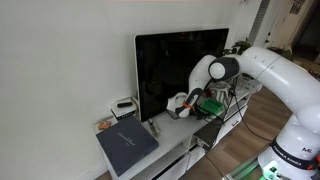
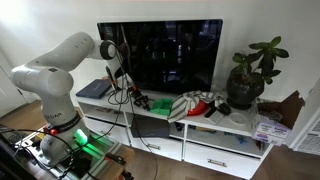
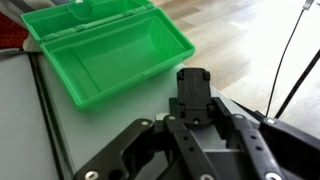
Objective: Put the toy car upright
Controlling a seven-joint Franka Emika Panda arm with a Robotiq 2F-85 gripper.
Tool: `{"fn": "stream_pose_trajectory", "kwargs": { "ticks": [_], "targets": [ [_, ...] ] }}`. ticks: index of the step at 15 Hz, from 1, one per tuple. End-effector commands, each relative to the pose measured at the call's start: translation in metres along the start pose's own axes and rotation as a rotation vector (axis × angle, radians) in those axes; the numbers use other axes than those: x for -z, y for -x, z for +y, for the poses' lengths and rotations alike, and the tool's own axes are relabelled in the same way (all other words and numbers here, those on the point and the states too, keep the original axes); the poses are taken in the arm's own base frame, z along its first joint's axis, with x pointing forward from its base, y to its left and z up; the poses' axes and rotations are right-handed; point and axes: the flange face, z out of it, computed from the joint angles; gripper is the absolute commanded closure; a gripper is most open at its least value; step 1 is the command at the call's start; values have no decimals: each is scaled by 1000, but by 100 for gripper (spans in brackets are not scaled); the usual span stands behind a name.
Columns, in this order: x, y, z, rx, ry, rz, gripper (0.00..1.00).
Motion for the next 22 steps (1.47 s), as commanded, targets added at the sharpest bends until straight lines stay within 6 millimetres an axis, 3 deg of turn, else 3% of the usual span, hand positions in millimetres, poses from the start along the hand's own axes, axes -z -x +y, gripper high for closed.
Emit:
{"fn": "stream_pose_trajectory", "kwargs": {
  "ticks": [1,4,8,12,17,22],
  "targets": [
    [21,28,-31,51,7,107,88],
    [33,42,-48,74,24,231,88],
    [23,80,-51,86,47,439,88],
    [-2,134,-57,50,66,626,88],
    [-34,208,-77,20,114,736,88],
    [-36,263,-92,24,211,801,88]
  ]
}}
